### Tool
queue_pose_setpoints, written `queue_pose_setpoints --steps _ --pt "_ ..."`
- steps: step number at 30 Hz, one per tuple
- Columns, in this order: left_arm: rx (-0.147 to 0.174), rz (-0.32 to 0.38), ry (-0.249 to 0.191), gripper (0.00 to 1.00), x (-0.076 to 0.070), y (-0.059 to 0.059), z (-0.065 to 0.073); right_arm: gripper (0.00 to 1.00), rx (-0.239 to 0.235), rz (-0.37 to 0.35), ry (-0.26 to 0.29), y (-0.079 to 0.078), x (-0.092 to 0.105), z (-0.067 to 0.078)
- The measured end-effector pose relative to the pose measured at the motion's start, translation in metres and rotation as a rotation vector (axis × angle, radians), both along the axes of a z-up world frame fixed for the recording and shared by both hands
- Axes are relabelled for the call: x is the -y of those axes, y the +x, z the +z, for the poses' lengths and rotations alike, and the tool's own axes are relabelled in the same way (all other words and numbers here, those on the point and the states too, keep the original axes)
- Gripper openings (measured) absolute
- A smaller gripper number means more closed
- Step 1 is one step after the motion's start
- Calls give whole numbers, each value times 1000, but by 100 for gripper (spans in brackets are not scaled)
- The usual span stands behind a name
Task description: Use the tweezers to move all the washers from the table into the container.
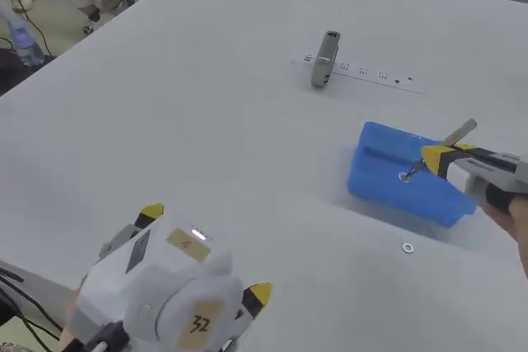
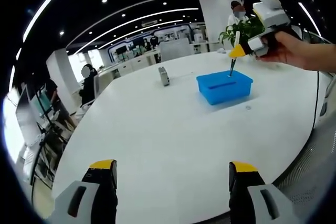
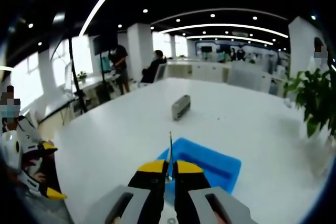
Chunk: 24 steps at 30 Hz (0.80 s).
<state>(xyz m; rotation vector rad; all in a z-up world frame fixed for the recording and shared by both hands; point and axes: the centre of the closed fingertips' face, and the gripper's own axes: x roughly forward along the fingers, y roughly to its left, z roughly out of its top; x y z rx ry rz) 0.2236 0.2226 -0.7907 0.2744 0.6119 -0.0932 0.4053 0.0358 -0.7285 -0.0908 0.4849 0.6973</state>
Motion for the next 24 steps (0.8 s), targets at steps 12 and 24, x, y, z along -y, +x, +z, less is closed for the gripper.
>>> queue_pose_setpoints --steps 12,24 --pt "-4 -1 1 90 0 1 -1 2 19 -26 -1 22 2 0" --pt "-3 5 4 89 -1 1 0 2 -22 -9 -60 36 -3 -29"
